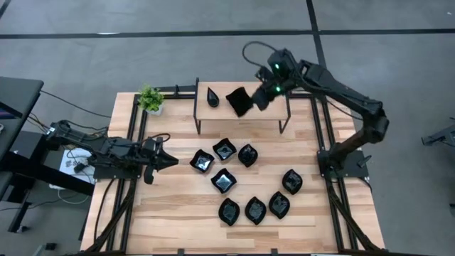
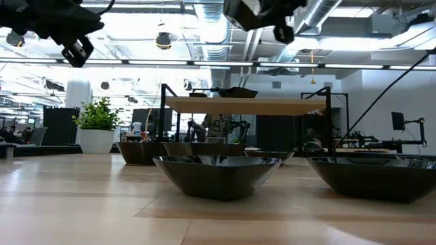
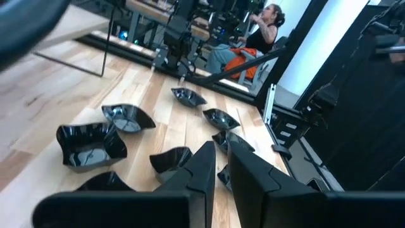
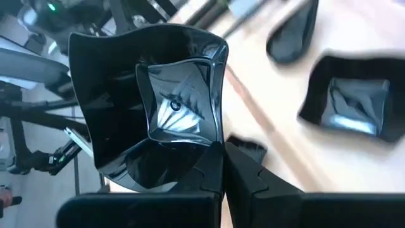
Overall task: Pick & Place Mini shaped plates
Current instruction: Stack the distorted square plate on top of the distorted square plate on the shelf, then stack the distorted square plate on top of the distorted square plates on the shelf
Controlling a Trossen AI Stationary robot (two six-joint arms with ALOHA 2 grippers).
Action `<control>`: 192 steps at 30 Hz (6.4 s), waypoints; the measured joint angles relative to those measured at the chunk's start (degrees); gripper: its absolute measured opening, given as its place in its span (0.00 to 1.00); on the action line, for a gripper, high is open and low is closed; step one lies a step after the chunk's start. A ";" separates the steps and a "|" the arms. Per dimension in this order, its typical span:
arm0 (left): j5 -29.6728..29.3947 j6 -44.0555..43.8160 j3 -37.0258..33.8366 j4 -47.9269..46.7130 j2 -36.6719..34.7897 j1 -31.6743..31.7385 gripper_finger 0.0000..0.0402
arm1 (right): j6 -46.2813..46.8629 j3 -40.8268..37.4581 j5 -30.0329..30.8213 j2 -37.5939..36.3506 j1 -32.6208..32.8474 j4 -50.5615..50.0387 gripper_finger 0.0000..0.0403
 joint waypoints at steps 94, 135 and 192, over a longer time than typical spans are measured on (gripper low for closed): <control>-0.14 1.87 -0.02 -2.10 -2.58 0.02 0.11 | -12.71 31.52 5.89 35.22 -11.49 -29.77 0.07; -0.12 1.91 -0.07 -1.61 -1.75 0.00 0.11 | -18.24 31.61 16.26 0.27 9.18 -39.02 0.12; 22.61 -12.33 40.92 -33.51 51.73 20.41 0.11 | 6.76 -64.26 27.04 -83.27 16.99 15.45 0.12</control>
